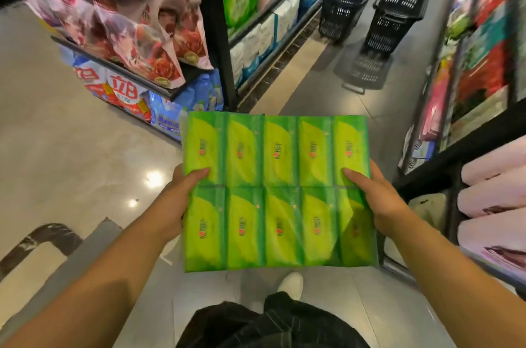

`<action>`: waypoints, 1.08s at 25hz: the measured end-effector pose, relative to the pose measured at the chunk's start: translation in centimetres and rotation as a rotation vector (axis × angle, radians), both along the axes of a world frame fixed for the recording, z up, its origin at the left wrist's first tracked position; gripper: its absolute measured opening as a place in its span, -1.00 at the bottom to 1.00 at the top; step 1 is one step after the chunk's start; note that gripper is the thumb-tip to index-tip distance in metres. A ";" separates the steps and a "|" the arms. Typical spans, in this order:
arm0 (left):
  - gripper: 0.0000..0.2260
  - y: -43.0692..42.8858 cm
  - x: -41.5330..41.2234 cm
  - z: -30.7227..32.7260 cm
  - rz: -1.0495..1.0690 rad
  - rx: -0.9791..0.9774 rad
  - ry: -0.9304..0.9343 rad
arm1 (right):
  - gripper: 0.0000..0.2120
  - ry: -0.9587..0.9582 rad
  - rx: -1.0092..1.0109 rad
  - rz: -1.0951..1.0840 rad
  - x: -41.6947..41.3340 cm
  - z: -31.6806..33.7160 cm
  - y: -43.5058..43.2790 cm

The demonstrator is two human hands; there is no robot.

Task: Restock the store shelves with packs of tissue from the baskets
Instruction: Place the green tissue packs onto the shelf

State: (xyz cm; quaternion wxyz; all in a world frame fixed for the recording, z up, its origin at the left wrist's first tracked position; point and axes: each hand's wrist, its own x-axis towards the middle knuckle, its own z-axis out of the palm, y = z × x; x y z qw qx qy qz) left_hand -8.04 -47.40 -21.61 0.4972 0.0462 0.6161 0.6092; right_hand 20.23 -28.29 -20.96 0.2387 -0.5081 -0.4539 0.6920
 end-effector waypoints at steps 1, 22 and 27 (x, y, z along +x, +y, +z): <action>-0.77 2.5 -0.6 0.5 -0.001 -0.001 0.010 | -0.64 -0.003 0.008 0.007 -0.8 0.5 2.6; -0.29 52.3 -26.2 3.1 -0.036 -0.007 0.133 | -0.53 -0.006 0.088 -0.076 -25.8 2.5 52.5; -0.11 62.4 -30.4 3.5 0.121 -0.121 0.336 | -0.36 0.005 0.092 0.069 -33.3 2.6 66.4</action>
